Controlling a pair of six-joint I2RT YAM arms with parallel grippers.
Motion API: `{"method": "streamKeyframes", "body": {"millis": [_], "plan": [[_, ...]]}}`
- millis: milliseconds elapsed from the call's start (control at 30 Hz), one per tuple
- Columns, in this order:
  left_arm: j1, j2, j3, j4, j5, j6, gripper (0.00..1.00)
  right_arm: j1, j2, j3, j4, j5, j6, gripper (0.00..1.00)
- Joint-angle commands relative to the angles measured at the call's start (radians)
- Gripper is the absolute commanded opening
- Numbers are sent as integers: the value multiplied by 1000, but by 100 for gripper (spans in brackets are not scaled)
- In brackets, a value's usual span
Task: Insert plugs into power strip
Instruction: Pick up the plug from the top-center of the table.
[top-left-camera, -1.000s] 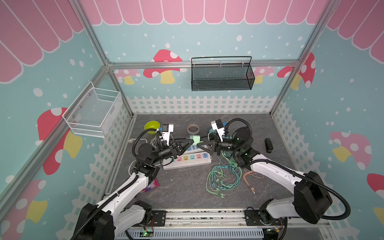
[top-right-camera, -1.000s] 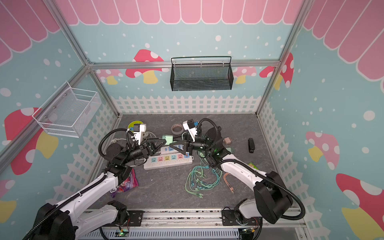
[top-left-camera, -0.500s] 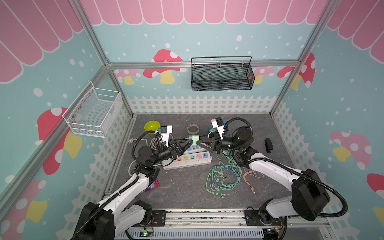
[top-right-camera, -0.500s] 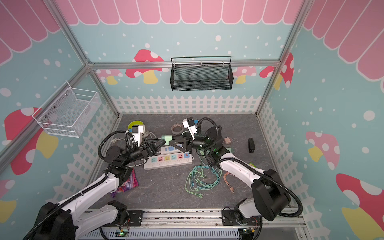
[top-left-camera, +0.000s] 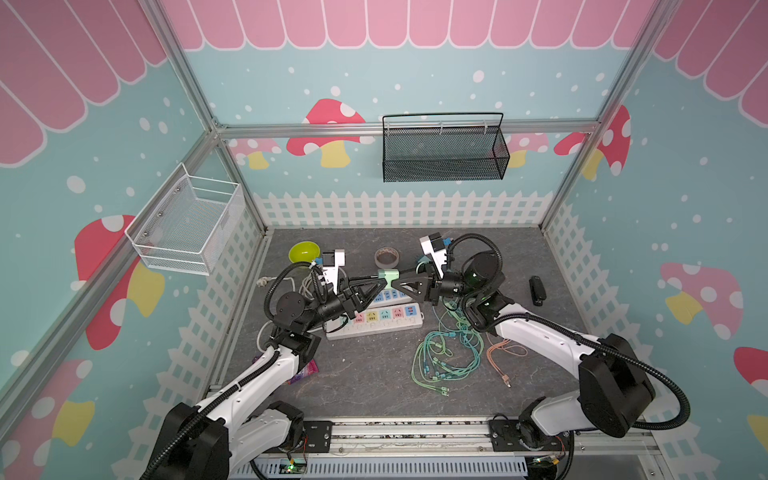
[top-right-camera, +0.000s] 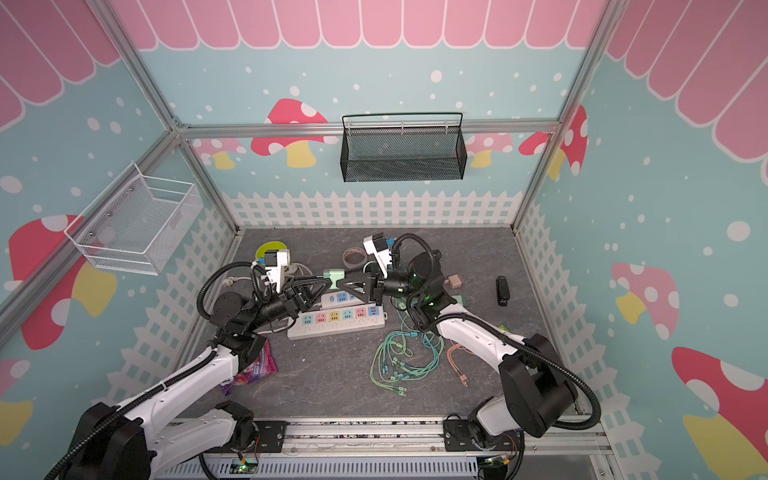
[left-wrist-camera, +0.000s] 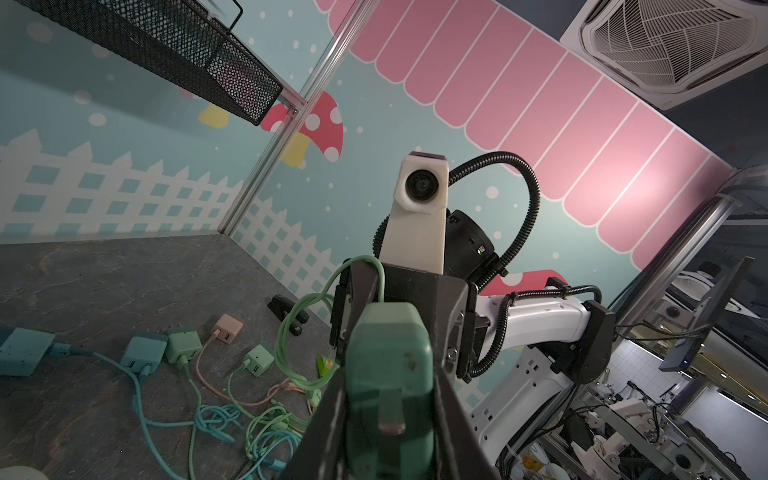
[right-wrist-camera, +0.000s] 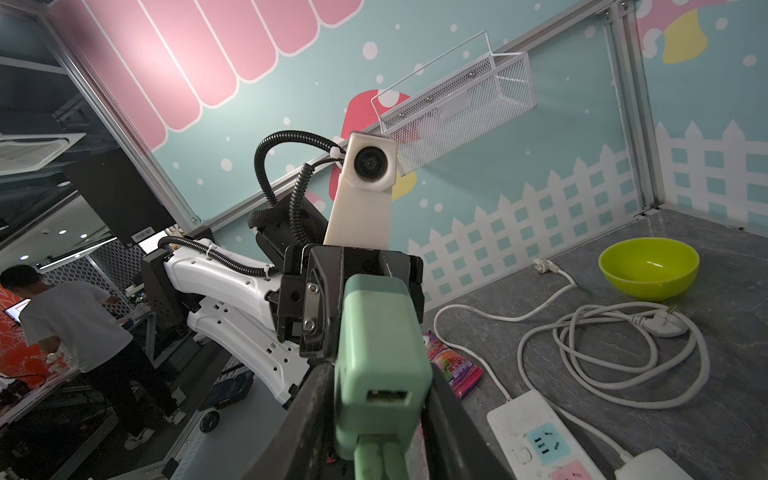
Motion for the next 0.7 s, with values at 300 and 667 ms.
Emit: {"method": "streamKeyframes", "body": {"millis": [300, 667], "plan": [[-7, -115, 20, -304, -92, 138, 40, 6, -15, 87, -160, 27, -107, 17], [-6, -307, 107, -900, -362, 311, 66, -12, 38, 359, -731, 162, -482, 14]]}}
